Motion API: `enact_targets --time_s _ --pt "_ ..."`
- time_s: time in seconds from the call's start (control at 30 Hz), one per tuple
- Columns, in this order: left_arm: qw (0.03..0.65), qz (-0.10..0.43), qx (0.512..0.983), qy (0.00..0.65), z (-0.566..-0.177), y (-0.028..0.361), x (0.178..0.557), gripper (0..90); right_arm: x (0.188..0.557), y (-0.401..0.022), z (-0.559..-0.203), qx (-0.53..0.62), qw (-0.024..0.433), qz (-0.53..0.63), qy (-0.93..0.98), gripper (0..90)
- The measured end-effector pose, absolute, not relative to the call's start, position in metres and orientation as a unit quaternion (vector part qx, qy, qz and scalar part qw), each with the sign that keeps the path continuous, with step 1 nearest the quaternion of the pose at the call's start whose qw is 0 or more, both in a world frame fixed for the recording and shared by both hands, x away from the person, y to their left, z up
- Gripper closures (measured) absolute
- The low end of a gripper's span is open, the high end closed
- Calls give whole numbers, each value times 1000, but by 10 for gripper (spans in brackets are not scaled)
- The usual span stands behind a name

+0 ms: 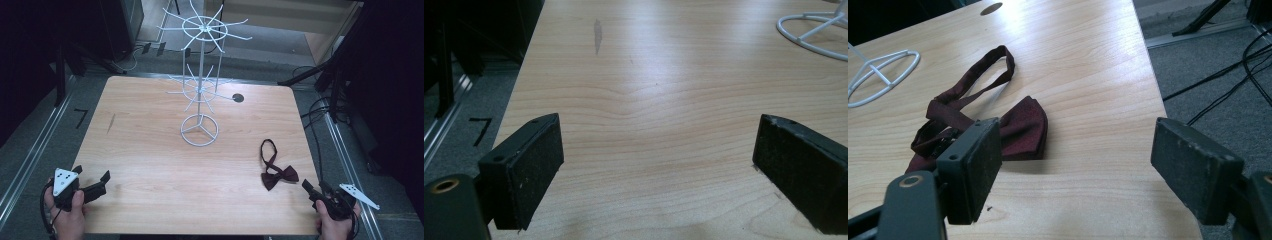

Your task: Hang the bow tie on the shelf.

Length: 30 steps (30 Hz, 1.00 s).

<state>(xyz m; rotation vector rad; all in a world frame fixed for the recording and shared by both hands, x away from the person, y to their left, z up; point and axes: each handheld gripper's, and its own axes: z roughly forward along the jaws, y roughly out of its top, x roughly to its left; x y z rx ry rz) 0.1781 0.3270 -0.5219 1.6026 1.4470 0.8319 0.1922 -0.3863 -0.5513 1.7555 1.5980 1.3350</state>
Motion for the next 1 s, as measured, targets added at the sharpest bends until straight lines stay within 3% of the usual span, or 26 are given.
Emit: enact_targets --time_s 0.17,0.63,0.83,1.0 --pt "404 328 633 574 -522 327 178 65 192 -382 -549 620 218 471 589 139" --pt "405 326 635 571 -522 328 178 65 200 -364 -528 607 225 469 601 127" --pt "405 326 635 571 -522 328 178 65 207 -347 -517 586 223 462 627 1" --pt "406 325 635 571 -522 328 178 65 213 -339 -515 581 215 462 635 0"
